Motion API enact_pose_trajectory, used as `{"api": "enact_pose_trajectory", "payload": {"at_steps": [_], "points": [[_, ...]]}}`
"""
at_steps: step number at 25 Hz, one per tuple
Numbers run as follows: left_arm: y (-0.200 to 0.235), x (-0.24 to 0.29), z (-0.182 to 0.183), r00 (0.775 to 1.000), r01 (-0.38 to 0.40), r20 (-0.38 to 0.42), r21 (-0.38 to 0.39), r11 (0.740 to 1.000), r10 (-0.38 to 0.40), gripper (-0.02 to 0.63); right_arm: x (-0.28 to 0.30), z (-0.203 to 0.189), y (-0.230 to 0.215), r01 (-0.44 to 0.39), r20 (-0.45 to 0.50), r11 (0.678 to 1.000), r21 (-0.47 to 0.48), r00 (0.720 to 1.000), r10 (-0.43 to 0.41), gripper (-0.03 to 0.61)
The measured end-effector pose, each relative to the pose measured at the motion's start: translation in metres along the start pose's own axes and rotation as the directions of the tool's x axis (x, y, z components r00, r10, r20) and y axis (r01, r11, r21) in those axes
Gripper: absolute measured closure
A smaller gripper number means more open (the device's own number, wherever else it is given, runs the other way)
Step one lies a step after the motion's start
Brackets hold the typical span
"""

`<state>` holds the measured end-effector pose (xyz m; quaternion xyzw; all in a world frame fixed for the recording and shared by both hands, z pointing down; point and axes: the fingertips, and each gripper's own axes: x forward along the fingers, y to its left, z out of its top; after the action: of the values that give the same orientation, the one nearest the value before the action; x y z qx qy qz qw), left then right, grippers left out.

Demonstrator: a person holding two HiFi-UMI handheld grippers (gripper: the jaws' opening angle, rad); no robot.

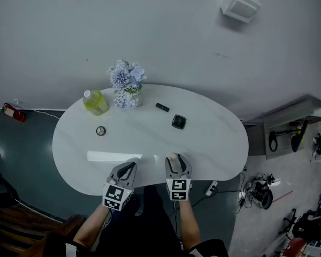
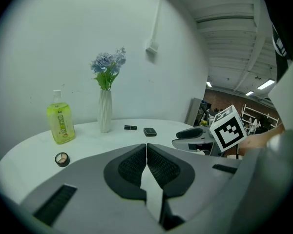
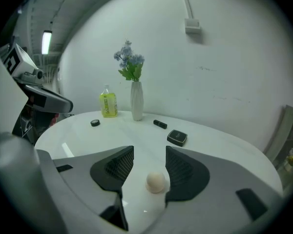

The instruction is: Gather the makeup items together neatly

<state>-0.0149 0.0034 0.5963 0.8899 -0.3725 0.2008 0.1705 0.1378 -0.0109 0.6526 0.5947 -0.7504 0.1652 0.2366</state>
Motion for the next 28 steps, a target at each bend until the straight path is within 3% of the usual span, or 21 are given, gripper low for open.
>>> {"api": "enact_pose_trajectory", "payload": {"at_steps": [4,9,13,20,28], "points": [[0.001,-0.018,0.02,0.999,-0.009,0.042,0.03,1.0,0.007,0.594,-0.02,0.038,0.012,0.009,0.088,1.0,0.003,0.996,-0.009,0.376],[-0.001,-0.043,0.048,0.993,-0.03,0.112,0.05,0.998,0.024,0.594,-0.05,0.079,0.04,-0.04,0.182,0.999,-0.002,0.982,0.04,0.38],[0.0,-0.066,0.067,0.986,-0.054,0.164,0.053,0.997,0.044,0.594,-0.074,0.115,0.067,-0.065,0.263,0.998,-0.002,0.963,0.064,0.448],[0.013,-0.1,0.089,0.97,-0.093,0.233,0.064,0.994,0.075,0.594,-0.093,0.146,0.101,-0.094,0.348,0.995,-0.02,0.933,0.095,0.507],[0.02,-0.116,0.1,0.96,-0.107,0.267,0.08,0.991,0.082,0.594,-0.098,0.155,0.111,-0.091,0.364,0.996,-0.018,0.927,0.092,0.537]]}}
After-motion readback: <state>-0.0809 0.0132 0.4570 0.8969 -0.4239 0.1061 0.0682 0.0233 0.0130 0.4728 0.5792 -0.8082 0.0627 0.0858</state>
